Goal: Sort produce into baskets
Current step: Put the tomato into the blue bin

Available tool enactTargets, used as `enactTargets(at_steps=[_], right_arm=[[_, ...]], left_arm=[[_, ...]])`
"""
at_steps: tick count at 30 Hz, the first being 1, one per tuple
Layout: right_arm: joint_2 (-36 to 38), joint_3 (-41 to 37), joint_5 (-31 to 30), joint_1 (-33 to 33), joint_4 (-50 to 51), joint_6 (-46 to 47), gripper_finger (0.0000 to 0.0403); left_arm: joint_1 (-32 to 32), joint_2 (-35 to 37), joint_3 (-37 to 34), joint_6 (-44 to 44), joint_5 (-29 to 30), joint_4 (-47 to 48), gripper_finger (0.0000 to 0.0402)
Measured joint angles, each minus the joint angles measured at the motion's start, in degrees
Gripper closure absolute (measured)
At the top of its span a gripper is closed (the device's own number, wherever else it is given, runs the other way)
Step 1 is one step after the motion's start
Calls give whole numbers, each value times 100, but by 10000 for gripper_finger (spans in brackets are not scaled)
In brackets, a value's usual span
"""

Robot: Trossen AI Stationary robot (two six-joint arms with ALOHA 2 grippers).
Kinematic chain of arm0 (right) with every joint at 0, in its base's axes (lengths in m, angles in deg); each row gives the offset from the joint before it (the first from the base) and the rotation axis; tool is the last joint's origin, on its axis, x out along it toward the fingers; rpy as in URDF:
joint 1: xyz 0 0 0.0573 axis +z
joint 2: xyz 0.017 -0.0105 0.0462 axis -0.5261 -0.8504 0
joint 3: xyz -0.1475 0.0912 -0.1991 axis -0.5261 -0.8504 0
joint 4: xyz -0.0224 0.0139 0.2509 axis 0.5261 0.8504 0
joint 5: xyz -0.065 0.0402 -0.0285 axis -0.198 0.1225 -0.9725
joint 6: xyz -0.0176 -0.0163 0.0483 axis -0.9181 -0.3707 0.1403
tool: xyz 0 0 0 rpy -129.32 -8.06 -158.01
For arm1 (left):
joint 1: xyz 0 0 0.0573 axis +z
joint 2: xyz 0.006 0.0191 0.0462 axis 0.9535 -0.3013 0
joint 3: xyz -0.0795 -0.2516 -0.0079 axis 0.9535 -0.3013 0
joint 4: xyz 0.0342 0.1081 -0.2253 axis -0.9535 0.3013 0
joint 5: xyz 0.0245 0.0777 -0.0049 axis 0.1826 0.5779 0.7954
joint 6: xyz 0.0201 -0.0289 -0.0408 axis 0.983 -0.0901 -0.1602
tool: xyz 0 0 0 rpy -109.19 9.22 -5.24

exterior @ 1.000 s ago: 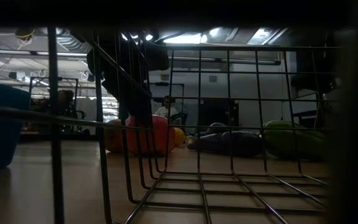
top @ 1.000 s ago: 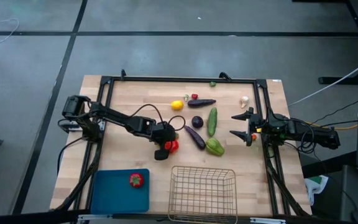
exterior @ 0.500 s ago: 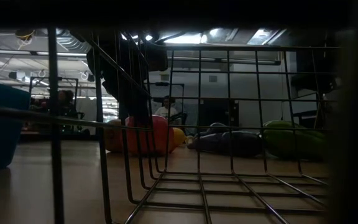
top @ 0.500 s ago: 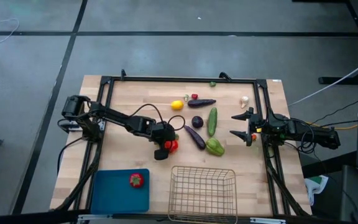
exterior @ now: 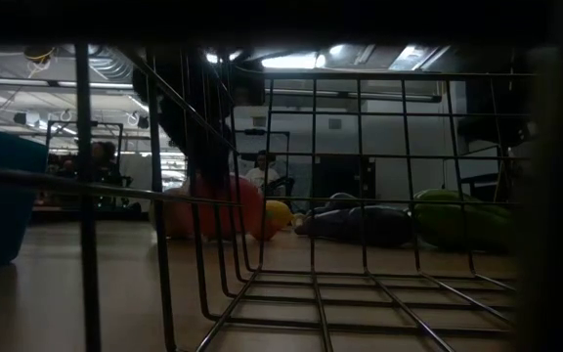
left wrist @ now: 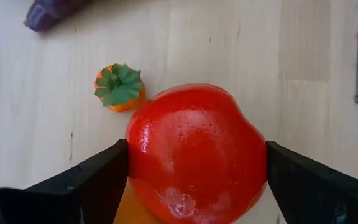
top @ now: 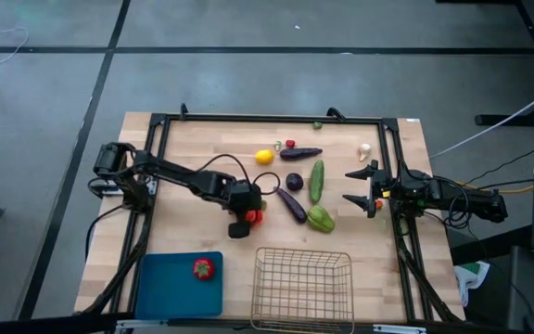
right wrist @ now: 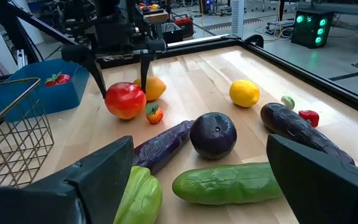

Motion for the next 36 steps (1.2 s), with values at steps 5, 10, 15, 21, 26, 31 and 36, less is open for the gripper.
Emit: enactTargets(at_steps=[5, 10, 15, 21, 26, 31, 36], right_arm=[[1, 1, 0, 0, 1, 1, 38], [0, 2, 0, 0, 0, 0, 38], [1, 1, 0, 0, 0, 1, 38], [0, 2, 0, 0, 0, 1, 38], [2, 1, -1, 0, 0, 0, 38], [0, 0, 0, 0, 0, 1, 38], [1, 2, 0, 0, 0, 1, 38]], left_arm=[[-11, 0, 417, 10, 0, 588, 64], [-22, 2, 857, 10, 0, 1233, 64], [-160, 11, 1347, -79, 0, 2109, 64], [-537, 20, 1949, -745, -2, 3203, 64], [-1073, 144, 2142, -1715, -4, 3407, 64], [-1709, 421, 2146, -3188, -2, 3418, 64], [-2500, 513, 2148, -4770, -2, 3377, 64]])
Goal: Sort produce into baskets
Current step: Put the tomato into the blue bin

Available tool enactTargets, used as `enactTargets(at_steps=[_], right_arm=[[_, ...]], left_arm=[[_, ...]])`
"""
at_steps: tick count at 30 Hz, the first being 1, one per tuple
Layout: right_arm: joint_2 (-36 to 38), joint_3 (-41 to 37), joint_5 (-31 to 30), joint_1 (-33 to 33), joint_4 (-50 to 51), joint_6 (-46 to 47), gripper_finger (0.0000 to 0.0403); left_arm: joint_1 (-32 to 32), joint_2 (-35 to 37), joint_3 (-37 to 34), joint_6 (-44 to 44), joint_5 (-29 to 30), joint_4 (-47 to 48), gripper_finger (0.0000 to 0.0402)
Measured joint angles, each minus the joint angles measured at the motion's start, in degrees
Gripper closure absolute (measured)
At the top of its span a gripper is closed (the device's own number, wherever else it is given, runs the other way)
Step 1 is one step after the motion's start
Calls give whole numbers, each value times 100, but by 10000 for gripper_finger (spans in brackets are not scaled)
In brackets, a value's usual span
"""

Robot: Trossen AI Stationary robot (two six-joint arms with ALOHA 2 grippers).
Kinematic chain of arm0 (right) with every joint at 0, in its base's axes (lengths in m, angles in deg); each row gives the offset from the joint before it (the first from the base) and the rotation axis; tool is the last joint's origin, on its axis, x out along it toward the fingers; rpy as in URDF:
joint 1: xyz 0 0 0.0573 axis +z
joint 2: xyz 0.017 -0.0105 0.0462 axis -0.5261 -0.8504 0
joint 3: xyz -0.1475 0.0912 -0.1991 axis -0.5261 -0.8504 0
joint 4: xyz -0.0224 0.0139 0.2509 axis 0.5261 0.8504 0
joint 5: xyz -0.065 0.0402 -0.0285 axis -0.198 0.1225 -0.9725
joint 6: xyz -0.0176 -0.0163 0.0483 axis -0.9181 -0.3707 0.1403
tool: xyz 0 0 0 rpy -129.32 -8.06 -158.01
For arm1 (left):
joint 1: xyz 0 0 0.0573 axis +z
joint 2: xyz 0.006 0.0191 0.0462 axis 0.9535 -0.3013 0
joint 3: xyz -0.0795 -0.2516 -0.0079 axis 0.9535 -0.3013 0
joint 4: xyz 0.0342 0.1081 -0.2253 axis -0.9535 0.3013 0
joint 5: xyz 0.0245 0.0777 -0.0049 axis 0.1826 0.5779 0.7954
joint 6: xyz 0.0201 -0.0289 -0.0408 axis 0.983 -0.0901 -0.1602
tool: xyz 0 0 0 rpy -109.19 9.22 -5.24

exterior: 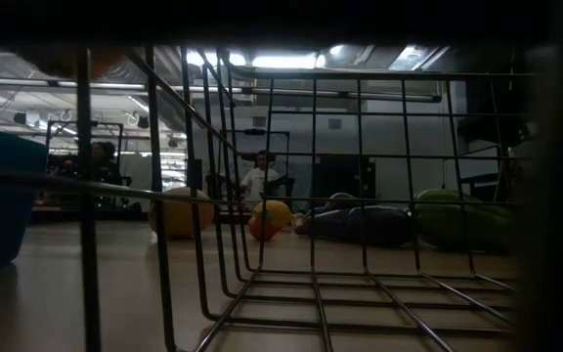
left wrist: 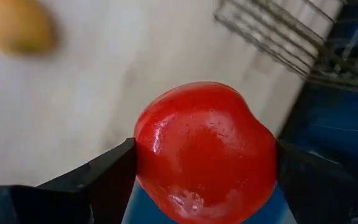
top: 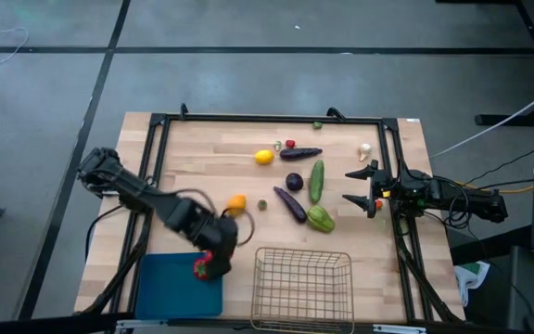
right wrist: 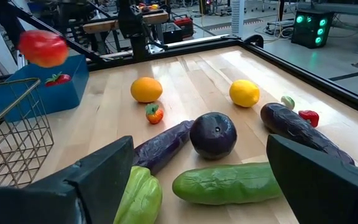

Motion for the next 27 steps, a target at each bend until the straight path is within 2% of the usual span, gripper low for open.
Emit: enactTargets(at_steps=[7, 12, 18, 27], right_arm=[[1, 0, 0, 0, 0, 0, 38], [0, -2, 0, 0, 0, 0, 38], [-1, -2, 0, 0, 0, 0, 38], [-1, -2, 0, 0, 0, -1, 38]], left_arm=[[-1126, -114, -34, -1736, 429, -375, 64], [-1668, -293, -293, -2547, 747, -774, 64], [-1945, -616, -407, -2737, 866, -948, 64], [-2020, -989, -409, -2869, 1029, -943, 61]])
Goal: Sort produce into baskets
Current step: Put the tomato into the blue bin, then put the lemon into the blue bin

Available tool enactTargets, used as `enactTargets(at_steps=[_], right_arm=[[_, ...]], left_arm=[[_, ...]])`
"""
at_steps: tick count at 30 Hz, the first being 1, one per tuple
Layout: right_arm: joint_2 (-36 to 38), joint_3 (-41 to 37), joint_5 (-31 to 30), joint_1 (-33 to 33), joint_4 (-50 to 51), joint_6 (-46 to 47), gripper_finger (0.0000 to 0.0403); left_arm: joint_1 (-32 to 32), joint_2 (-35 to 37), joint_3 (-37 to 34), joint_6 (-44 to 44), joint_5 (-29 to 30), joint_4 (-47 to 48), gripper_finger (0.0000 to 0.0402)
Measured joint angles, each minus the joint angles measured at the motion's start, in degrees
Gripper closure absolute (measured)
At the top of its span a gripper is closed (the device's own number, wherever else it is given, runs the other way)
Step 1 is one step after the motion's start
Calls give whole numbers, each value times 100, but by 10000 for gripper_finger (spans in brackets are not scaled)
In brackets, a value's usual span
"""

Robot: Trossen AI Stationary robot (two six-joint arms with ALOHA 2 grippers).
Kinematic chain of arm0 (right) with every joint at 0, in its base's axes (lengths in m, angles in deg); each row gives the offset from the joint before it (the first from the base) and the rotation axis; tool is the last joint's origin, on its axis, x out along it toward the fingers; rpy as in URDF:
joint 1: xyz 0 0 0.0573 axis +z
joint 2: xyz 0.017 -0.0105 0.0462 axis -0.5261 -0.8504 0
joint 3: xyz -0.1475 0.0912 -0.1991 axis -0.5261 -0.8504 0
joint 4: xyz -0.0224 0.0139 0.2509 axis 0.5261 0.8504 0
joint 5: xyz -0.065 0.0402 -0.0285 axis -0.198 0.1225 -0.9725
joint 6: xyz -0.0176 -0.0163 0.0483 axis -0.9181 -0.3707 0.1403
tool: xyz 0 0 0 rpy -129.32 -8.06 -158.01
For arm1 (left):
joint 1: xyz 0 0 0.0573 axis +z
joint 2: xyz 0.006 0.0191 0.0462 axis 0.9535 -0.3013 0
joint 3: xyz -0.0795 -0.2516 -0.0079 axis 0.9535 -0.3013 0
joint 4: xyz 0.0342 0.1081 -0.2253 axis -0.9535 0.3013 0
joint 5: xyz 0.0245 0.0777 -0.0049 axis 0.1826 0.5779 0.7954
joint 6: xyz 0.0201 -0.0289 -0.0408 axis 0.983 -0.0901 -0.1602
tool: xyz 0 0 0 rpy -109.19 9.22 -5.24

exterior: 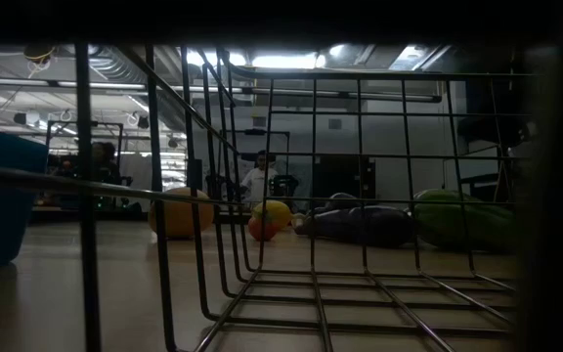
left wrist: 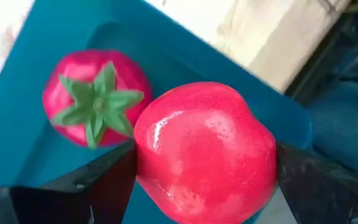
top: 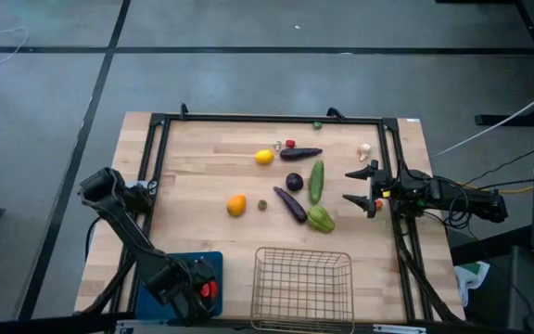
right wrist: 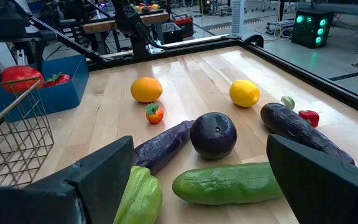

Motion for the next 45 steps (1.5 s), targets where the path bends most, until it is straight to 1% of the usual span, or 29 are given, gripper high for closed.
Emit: enactTargets(at_steps=[7, 20, 22, 28, 31, 33, 37, 45], right_arm=[[0, 0, 0, 0, 0, 1, 38], [0, 2, 0, 0, 1, 1, 38], [1, 2, 0, 0, 0, 1, 38], [2, 2, 0, 0, 0, 1, 38], [2, 2, 0, 0, 0, 0, 38], [2, 1, 0, 0, 1, 1, 38], [0, 0, 0, 0, 0, 0, 38], [2, 0, 0, 0, 2, 0, 38]], left_arm=[[-22, -29, -2, -63, 205, -11, 9], [-17, -3, -2, -209, 414, -3, 4], [9, 62, -2, -271, 553, 8, 4], [157, 425, -2, -289, 1285, 31, 7], [341, 602, -2, -349, 1661, 21, 10], [538, 644, -2, -317, 1758, -2, 11], [1014, 662, -2, 509, 1765, -192, 11], [2127, 662, -2, 2811, 1725, -1416, 11]])
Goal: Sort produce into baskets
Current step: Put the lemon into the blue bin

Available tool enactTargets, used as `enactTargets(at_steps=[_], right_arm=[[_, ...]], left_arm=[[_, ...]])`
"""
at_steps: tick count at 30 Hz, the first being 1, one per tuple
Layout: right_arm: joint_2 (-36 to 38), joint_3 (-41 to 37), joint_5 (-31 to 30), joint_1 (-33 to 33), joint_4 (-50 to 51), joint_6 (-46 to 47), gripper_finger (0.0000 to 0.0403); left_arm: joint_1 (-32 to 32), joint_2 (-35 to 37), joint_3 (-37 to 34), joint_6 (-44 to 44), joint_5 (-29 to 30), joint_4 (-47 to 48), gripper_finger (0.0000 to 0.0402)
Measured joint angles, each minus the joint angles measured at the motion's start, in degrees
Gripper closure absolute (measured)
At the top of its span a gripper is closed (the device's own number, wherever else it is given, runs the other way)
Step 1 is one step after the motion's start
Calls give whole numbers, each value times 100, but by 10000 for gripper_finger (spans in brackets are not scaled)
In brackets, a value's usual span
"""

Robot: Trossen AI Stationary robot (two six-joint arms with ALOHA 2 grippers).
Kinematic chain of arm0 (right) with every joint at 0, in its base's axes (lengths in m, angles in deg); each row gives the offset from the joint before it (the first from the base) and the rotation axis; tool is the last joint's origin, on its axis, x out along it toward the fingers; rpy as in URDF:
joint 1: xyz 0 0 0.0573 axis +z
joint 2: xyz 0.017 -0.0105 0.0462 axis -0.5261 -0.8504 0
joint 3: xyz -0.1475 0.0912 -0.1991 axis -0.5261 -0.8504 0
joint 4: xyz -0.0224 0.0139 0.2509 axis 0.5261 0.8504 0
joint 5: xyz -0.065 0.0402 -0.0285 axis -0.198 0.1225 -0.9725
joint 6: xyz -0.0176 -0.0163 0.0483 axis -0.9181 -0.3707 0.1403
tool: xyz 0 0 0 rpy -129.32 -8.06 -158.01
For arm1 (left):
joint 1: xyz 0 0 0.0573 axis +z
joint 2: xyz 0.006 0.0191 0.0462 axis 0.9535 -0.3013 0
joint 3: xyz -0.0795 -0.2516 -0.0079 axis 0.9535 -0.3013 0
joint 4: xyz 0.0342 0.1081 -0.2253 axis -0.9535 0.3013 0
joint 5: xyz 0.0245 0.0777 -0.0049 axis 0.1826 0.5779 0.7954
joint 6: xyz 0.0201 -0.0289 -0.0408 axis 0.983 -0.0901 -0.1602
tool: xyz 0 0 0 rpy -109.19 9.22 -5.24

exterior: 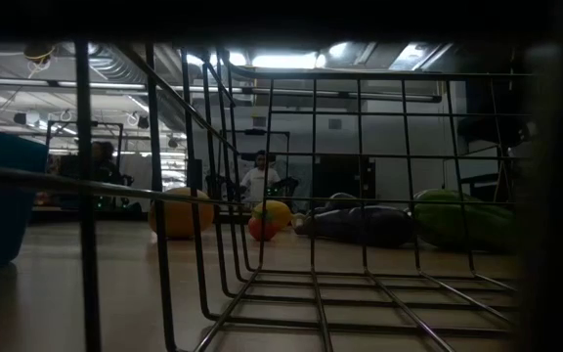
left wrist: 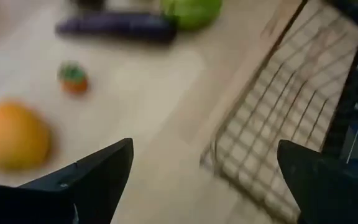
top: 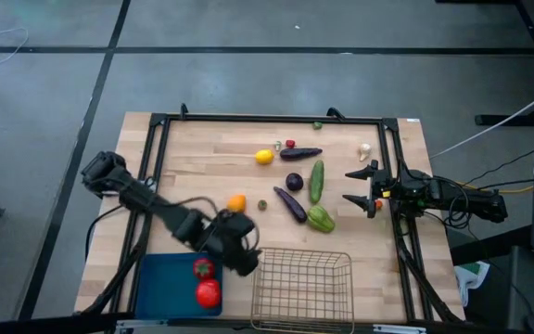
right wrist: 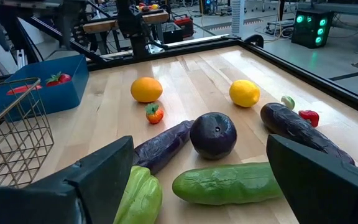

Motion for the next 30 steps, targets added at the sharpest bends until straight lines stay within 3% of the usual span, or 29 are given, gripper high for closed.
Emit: enactTargets(at_steps=[8, 16, 24, 30], right_arm=[[0, 1, 0, 0, -2, 1, 38], [-1, 0, 0, 0, -2, 0, 38], [0, 1, 0, 0, -2, 1, 38], [0, 1, -46, 0, -6, 2, 38]], left_arm=[[1161, 0, 0, 387, -232, 110, 11], [2094, -4, 0, 232, -756, 1282, 12], [2338, -13, -358, 292, -1233, 1572, 12], [2354, -19, -982, 255, -1521, 1076, 12]])
